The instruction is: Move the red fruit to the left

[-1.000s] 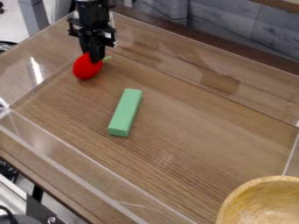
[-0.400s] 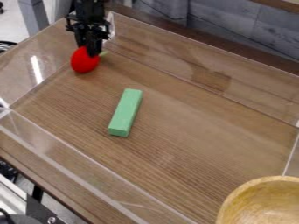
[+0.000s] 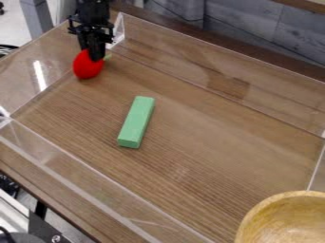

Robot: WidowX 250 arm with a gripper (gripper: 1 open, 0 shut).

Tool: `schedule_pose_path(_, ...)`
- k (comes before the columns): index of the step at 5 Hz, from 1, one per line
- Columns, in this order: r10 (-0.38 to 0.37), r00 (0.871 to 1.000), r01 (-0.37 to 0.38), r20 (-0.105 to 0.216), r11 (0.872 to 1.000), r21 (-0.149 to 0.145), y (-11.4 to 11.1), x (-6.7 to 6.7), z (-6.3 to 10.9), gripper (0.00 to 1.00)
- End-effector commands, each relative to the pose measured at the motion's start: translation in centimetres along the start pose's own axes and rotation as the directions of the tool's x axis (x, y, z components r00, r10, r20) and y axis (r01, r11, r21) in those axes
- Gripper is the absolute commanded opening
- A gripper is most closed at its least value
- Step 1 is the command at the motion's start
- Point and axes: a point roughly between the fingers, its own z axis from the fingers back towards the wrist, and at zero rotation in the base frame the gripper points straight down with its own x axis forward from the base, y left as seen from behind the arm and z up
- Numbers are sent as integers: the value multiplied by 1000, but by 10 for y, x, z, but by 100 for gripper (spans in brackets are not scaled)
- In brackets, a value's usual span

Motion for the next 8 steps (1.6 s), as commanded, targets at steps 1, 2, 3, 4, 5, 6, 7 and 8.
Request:
schedule_pose_path(1, -2, 1000, 2, 22, 1000, 24, 11, -8, 18, 0)
schedule_pose_path(2, 16, 1000, -16, 13, 1000, 13, 8, -16, 17, 0)
schedule_pose_path(3, 31, 1000, -31, 3, 1000, 2, 8, -25, 17, 0)
schedule_pose_path(4, 47, 999, -47, -4, 999, -5, 7, -32, 17, 0)
schedule_pose_path(5, 9, 1000, -9, -14, 1000, -4, 7, -42, 12, 0)
schedule_pose_path(6, -31, 999, 31, -24, 1000, -5, 7, -51, 9, 0)
schedule_pose_path(7, 23, 1000, -24, -20, 999, -22, 6, -48, 11, 0)
schedule_pose_path(8, 72, 997, -72, -19, 997, -35, 7, -45, 11, 0)
